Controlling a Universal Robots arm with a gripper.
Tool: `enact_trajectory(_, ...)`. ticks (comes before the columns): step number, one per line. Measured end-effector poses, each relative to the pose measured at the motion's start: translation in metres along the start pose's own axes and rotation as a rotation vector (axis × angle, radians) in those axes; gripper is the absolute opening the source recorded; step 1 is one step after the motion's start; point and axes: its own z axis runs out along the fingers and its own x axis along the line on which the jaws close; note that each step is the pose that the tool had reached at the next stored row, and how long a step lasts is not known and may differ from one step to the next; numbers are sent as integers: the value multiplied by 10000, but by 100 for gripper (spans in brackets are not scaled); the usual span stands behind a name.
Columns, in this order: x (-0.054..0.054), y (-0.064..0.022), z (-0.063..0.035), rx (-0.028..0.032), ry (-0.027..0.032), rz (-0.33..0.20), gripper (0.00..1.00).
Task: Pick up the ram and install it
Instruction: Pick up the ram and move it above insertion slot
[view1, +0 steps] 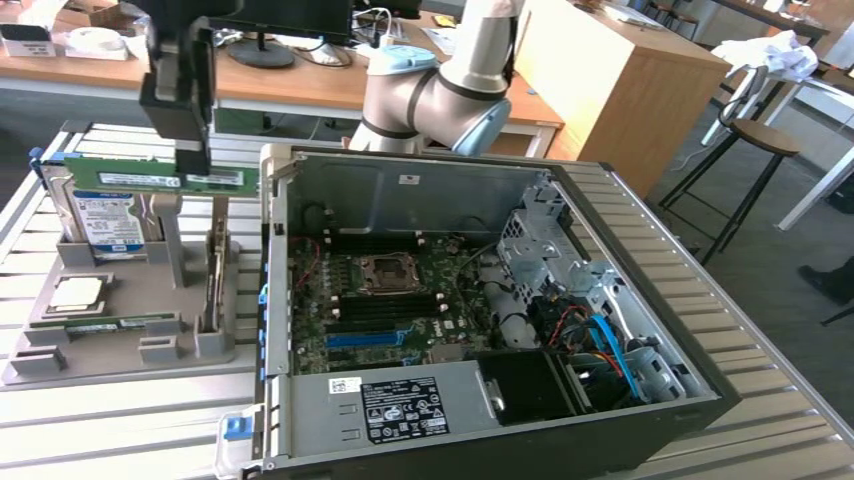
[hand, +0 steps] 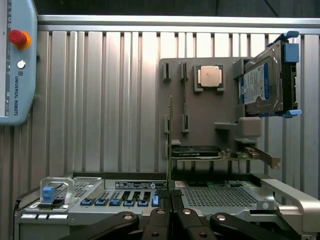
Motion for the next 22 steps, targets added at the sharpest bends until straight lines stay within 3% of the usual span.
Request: enact_trajectory(22,-3,-483,-13,-1,0,-1,11)
